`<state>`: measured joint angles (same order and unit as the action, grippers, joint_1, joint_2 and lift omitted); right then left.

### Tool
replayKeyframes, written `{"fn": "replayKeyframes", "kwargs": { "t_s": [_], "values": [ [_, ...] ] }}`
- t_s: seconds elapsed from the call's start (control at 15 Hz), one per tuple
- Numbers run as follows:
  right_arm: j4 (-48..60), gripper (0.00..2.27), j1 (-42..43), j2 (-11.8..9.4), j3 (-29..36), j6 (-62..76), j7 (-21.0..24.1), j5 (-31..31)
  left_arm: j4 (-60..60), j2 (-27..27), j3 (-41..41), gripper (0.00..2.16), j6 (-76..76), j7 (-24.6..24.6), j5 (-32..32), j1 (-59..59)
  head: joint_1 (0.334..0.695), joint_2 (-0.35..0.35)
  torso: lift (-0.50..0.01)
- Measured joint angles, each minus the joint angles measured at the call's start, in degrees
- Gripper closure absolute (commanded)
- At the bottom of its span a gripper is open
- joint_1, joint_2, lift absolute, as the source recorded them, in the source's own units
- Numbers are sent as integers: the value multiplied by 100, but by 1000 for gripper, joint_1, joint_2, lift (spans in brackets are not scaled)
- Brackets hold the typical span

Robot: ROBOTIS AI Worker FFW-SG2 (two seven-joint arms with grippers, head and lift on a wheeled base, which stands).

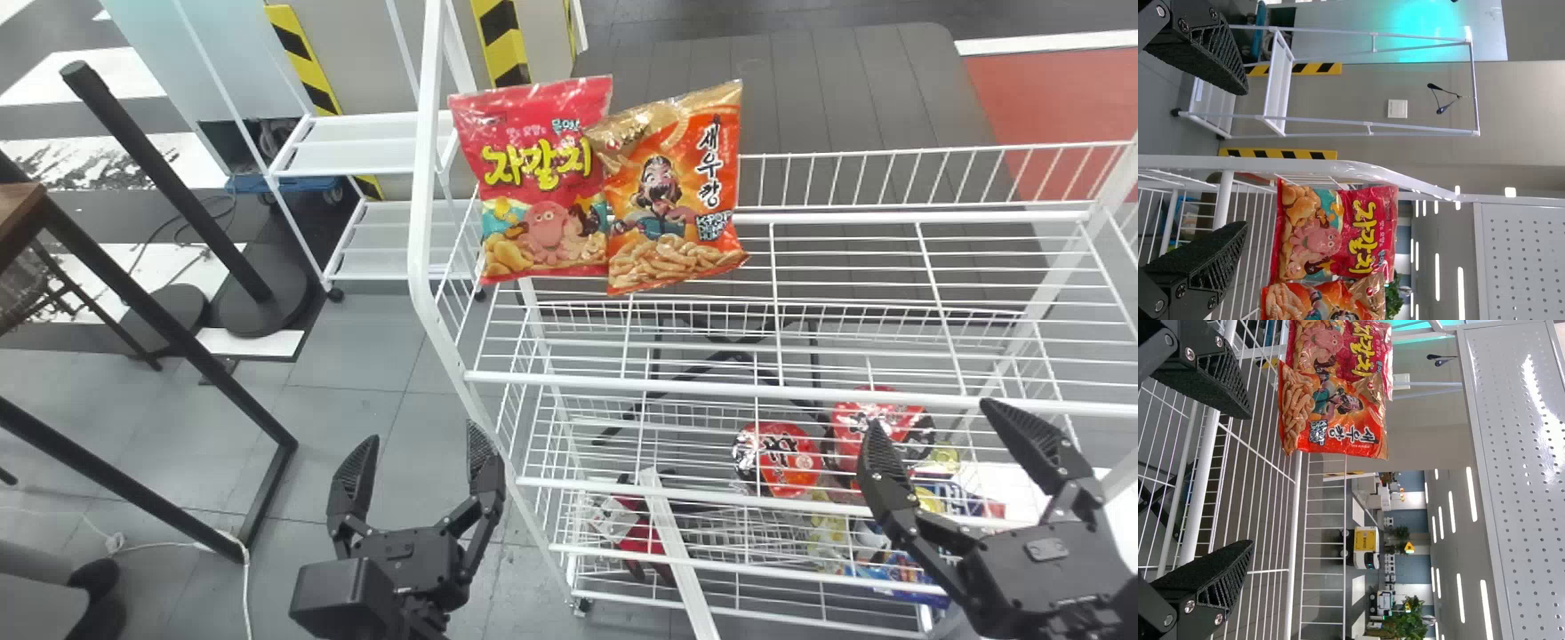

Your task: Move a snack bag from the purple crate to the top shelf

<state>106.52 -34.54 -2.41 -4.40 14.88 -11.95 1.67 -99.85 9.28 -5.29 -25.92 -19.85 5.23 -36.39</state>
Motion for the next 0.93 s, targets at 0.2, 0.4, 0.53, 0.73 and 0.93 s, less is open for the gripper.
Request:
{"fn": "replayKeyframes", "kwargs": {
  "t_s": [0.2,0.4,0.53,0.73,0.93],
  "values": [
    [0,161,0,4,-7,39,0,0,1,3,2,120,-13,0,4,0,695,208,0],
    [0,161,0,4,-8,47,0,0,1,0,2,120,-13,-1,4,0,695,209,0],
    [0,157,0,4,-11,59,0,0,1,-5,2,120,-13,-1,4,0,695,209,0],
    [1,124,-7,-1,-34,73,53,-52,1,-7,2,120,-13,-1,4,1,695,210,-11],
    [23,120,-51,-10,-110,83,227,-73,-6,-13,2,120,-13,-1,4,0,695,211,-24]
  ]
}}
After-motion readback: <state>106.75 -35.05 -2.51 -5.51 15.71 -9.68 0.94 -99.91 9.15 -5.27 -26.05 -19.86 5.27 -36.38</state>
